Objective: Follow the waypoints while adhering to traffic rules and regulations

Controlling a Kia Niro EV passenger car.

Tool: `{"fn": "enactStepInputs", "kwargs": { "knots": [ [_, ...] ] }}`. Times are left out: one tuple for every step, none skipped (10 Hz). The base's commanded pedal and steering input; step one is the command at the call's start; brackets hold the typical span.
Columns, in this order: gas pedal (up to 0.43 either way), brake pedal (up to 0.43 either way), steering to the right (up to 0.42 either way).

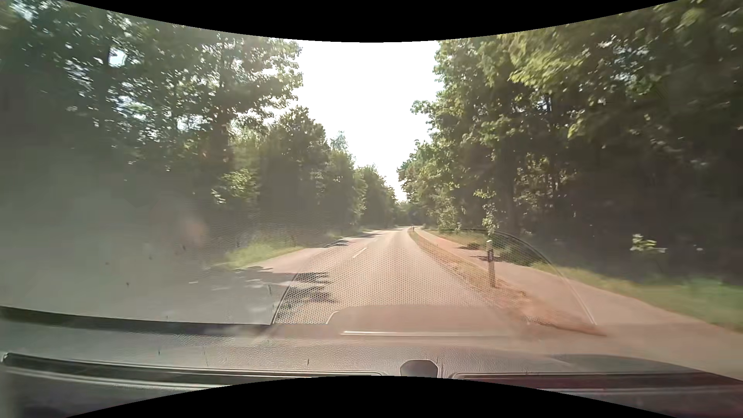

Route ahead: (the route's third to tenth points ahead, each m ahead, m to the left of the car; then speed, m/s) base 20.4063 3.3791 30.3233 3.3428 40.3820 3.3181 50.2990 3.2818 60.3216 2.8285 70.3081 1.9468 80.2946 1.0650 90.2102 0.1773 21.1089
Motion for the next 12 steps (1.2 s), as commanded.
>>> {"fn": "enactStepInputs", "kwargs": {
  "knots": [
    [0.118, 0.006, 0.003],
    [0.118, 0.006, 0.004],
    [0.118, 0.006, 0.004],
    [0.118, 0.006, 0.003],
    [0.118, 0.006, 0.004],
    [0.118, 0.006, 0.004],
    [0.118, 0.006, 0.004],
    [0.118, 0.006, 0.004],
    [0.118, 0.006, 0.004],
    [0.118, 0.006, 0.004],
    [0.118, 0.006, 0.004],
    [0.118, 0.006, 0.004]
  ]
}}
